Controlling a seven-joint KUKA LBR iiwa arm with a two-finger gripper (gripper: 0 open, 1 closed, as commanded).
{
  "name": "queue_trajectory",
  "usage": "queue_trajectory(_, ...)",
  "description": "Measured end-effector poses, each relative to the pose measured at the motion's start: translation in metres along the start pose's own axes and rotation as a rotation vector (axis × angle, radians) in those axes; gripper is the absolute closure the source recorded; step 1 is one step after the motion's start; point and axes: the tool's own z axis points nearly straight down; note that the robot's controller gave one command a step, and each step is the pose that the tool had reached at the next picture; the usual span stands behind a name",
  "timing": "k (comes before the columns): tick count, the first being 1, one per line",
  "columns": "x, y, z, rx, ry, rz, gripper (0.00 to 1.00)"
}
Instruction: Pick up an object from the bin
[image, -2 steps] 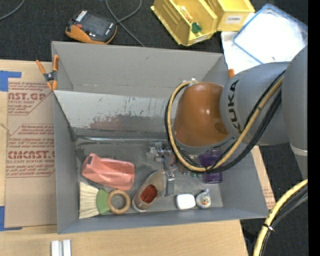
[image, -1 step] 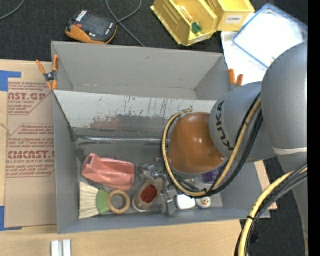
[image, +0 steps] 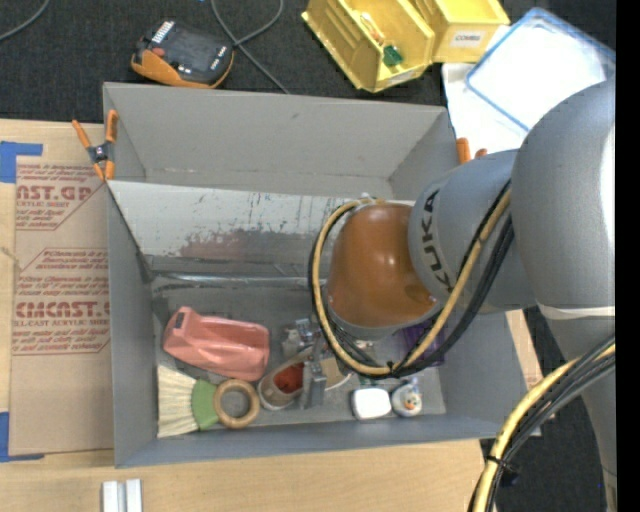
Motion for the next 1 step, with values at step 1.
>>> queue_trajectory(1, 0.0, 0.0001, -0.0001, 0.0, 0.0, 0.0, 1.0)
